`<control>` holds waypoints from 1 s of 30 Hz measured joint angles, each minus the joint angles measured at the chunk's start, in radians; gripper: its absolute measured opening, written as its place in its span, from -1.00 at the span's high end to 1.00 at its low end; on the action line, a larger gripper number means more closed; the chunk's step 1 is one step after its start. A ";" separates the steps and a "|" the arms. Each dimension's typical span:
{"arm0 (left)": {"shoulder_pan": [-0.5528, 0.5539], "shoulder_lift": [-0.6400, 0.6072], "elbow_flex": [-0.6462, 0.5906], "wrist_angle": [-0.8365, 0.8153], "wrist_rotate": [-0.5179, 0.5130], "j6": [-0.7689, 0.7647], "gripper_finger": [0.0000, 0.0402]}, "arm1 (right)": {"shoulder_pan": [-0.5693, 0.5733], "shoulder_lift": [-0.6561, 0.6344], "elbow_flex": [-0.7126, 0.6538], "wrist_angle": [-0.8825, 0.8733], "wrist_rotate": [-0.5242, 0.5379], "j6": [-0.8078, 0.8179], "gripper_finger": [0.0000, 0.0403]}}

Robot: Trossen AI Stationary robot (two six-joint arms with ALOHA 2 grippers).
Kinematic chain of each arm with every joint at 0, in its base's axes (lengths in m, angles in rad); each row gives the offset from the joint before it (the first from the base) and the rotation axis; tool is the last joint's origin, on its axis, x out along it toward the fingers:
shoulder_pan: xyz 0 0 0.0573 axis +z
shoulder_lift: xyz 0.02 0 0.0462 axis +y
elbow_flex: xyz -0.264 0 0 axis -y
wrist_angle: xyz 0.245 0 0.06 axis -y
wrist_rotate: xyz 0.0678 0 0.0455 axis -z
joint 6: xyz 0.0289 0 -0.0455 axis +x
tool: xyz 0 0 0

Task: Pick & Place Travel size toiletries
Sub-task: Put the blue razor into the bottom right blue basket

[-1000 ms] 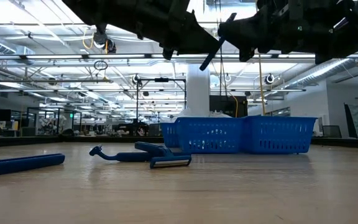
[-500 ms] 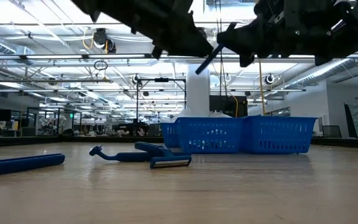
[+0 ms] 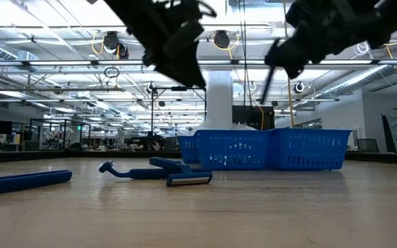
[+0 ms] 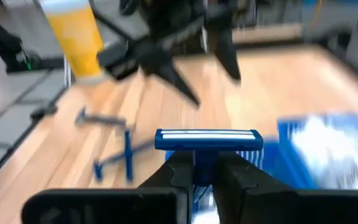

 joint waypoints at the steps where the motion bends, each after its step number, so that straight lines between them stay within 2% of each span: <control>1: 0.003 0.000 -0.009 -0.013 -0.001 -0.036 -0.15 | 0.000 -0.024 0.016 -0.088 0.000 0.014 0.88; 7: 0.015 0.002 -0.052 -0.045 0.001 -0.175 -0.09 | 0.002 -0.106 0.031 -0.435 0.004 0.080 0.87; 10: 0.015 0.002 -0.061 -0.047 0.004 -0.201 -0.05 | 0.002 -0.109 0.031 -0.525 0.008 0.093 0.88; 19: 0.013 0.002 -0.061 -0.030 0.011 -0.206 0.05 | 0.002 -0.101 0.031 -0.548 0.001 0.111 0.84; 27: 0.013 0.002 -0.061 -0.029 0.011 -0.206 0.03 | 0.003 -0.101 0.031 -0.573 -0.001 0.090 0.82; 30: 0.013 0.002 -0.061 -0.029 0.011 -0.206 0.03 | 0.003 -0.101 0.031 -0.573 -0.001 0.083 0.74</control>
